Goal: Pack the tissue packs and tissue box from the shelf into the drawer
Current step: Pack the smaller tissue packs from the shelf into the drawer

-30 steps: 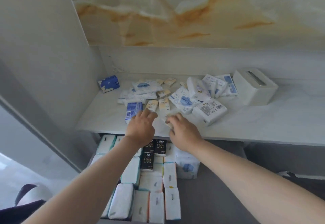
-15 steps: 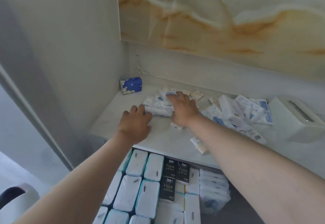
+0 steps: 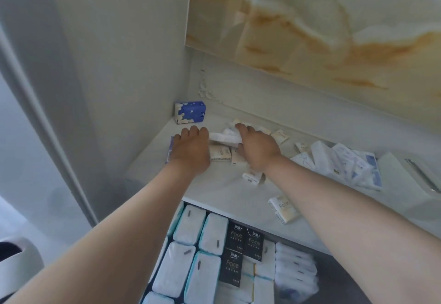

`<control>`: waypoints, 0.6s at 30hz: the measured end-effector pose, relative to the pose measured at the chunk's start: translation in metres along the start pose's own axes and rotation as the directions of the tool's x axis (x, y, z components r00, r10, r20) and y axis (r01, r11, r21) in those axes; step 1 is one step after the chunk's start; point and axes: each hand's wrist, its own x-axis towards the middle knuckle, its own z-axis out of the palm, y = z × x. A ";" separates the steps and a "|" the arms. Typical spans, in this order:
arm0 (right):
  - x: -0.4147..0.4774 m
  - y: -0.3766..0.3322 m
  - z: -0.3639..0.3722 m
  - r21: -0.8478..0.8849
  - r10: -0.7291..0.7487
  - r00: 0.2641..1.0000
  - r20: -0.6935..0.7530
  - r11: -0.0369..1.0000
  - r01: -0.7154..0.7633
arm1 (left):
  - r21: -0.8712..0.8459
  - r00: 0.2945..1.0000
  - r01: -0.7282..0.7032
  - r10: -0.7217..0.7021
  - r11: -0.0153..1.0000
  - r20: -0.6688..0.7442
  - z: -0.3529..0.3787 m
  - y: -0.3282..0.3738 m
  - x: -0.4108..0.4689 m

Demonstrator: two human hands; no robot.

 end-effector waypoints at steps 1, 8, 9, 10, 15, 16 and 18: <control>-0.001 0.003 -0.005 0.014 -0.005 1.000 -0.029 1.000 0.005 | -0.088 0.999 -0.015 0.011 0.996 -0.041 0.000 0.003 -0.002; -0.040 0.011 -0.052 0.182 -0.059 0.965 -0.256 0.977 0.108 | -0.563 0.979 -0.160 0.057 0.811 -0.196 -0.018 0.026 -0.017; -0.050 0.010 -0.061 0.222 -0.053 0.962 -0.268 0.968 0.115 | -0.580 0.976 -0.169 0.055 0.797 -0.209 -0.023 0.029 -0.022; -0.062 0.008 -0.068 0.269 -0.036 0.961 -0.273 0.957 0.112 | -0.605 0.974 -0.171 0.042 0.778 -0.221 -0.028 0.033 -0.028; -0.141 0.000 -0.084 0.540 0.160 0.974 -0.159 0.840 -0.050 | -0.612 0.982 -0.184 0.113 0.769 -0.152 -0.048 0.052 -0.069; -0.156 0.000 -0.083 0.577 0.179 0.976 -0.123 0.813 -0.077 | -0.585 0.981 -0.193 0.152 0.788 -0.118 -0.051 0.057 -0.079; -0.185 0.003 -0.078 0.643 0.205 0.978 -0.045 0.755 -0.128 | -0.535 0.975 -0.206 0.218 0.819 -0.041 -0.052 0.067 -0.101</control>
